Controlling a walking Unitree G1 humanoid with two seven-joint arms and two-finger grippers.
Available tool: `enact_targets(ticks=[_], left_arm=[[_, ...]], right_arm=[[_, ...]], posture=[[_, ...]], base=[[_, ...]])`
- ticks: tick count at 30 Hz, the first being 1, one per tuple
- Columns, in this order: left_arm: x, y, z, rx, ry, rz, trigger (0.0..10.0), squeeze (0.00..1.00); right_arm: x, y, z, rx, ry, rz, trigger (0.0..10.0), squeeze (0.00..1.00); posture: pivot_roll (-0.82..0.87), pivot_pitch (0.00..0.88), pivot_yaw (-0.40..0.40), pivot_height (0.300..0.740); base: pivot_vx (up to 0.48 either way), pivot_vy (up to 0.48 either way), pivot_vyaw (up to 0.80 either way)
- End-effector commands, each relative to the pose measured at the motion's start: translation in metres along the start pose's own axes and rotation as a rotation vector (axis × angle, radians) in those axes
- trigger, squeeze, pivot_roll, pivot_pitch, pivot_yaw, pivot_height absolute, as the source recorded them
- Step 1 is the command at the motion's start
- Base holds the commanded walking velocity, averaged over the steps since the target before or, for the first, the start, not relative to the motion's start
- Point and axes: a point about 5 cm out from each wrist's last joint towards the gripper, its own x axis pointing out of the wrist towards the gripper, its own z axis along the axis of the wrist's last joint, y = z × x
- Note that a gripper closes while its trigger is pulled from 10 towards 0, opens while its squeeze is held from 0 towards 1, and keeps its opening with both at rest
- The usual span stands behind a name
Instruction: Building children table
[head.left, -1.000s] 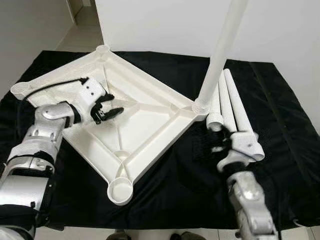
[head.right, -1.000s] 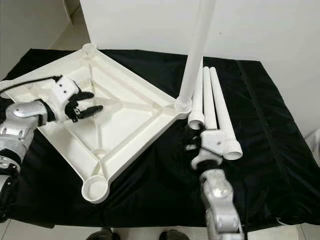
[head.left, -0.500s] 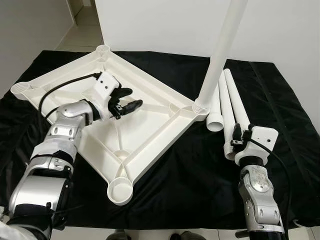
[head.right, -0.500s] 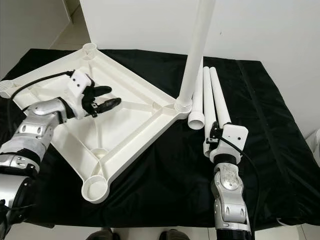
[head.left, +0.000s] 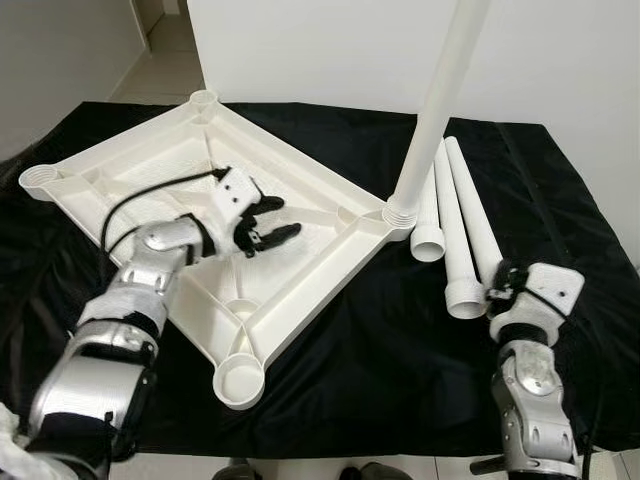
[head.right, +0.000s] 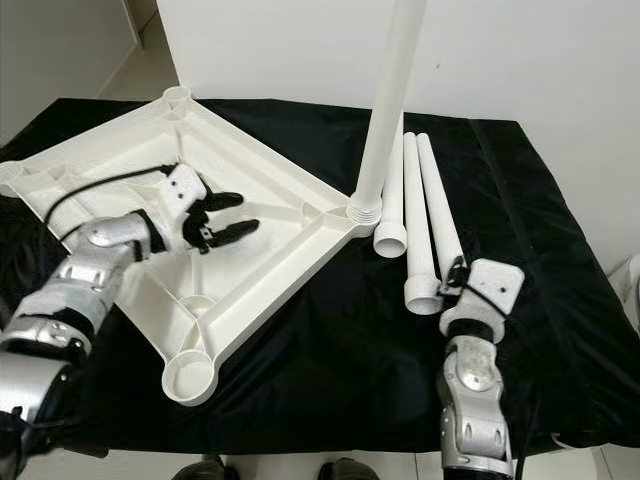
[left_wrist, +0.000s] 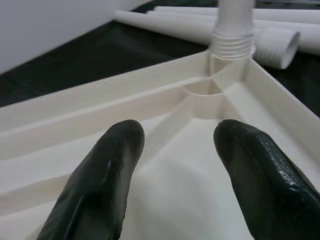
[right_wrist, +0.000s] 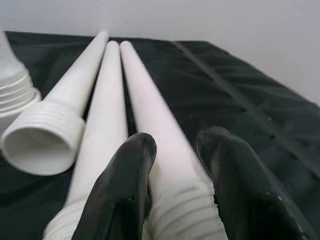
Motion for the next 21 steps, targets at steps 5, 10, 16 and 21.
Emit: enact_targets(ticks=[5, 10, 16, 21], left_arm=[[-0.016, 0.010, -0.005, 0.018, 0.046, -0.027, 10.0, 0.00], [-0.031, 0.018, -0.013, 0.011, 0.091, -0.002, 10.0, 0.00], [-0.044, 0.029, -0.019, -0.024, 0.144, 0.051, 10.0, 1.00], [-0.048, 0.030, -0.024, -0.037, 0.181, 0.066, 10.0, 1.00]], right_arm=[[-0.007, 0.006, 0.001, 0.011, -0.007, 0.046, 10.0, 0.00], [-0.013, 0.010, -0.003, 0.011, 0.011, 0.064, 10.0, 0.00], [-0.016, 0.014, -0.005, 0.017, 0.021, 0.084, 10.0, 0.00], [-0.016, 0.015, -0.005, 0.019, 0.022, 0.091, 10.0, 0.00]], posture=[[-0.05, 0.049, 0.016, 0.740], [-0.05, 0.054, 0.023, 0.740], [-0.04, 0.058, 0.027, 0.740], [-0.03, 0.066, 0.019, 0.740]], base=[[0.000, 0.000, 0.00], [0.000, 0.000, 0.00], [0.000, 0.000, 0.00], [0.000, 0.000, 0.00]])
